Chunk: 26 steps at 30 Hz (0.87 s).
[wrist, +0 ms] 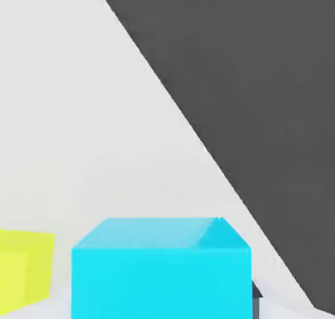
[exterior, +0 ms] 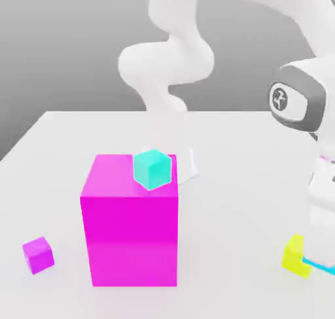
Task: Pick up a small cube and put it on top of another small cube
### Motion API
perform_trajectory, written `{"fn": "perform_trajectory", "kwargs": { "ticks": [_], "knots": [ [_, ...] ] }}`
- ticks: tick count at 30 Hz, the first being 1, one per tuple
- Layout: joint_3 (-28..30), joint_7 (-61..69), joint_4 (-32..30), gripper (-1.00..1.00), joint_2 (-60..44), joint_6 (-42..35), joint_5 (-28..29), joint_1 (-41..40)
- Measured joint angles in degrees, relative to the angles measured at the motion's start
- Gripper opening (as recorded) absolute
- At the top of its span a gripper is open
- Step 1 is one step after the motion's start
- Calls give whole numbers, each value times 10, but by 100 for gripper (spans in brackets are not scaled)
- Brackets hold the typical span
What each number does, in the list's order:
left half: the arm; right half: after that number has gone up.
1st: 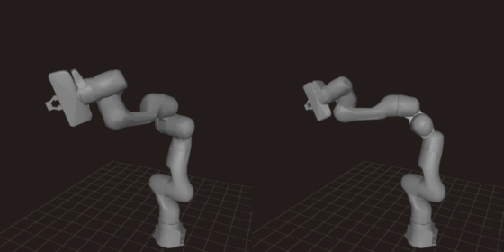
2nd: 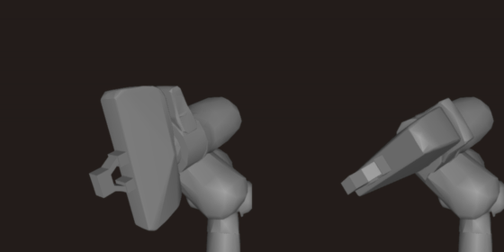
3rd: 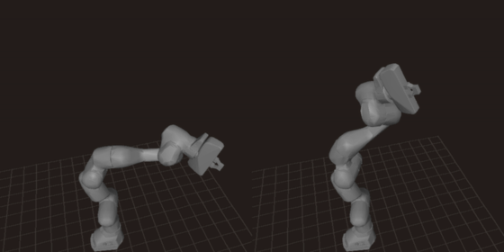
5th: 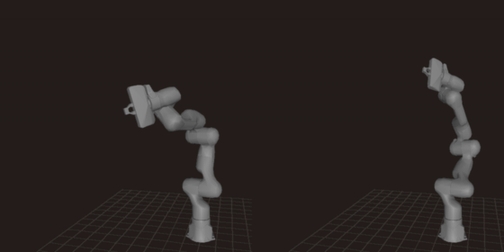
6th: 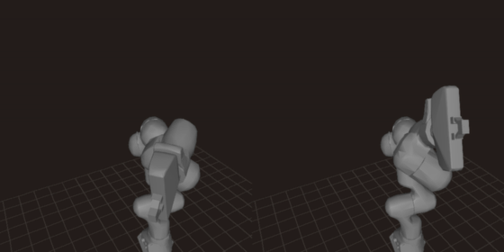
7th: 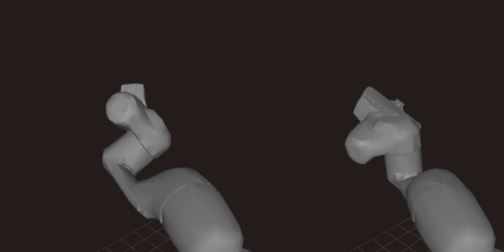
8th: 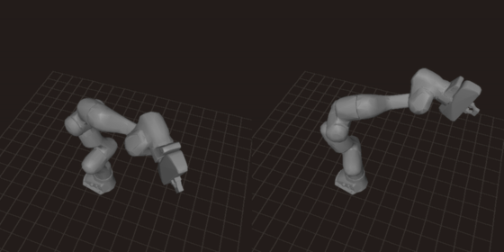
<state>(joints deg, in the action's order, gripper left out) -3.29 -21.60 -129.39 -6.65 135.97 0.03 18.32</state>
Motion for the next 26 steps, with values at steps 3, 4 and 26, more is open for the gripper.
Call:
{"fn": "perform_trajectory", "kwargs": {
  "ticks": [3,4,26],
  "knots": [
    [15,-60,-26,-100,62,-36,-6,-36],
    [19,-80,-35,-100,83,-48,-7,-48],
    [49,-404,-227,100,346,-118,5,-207]
  ]
}}
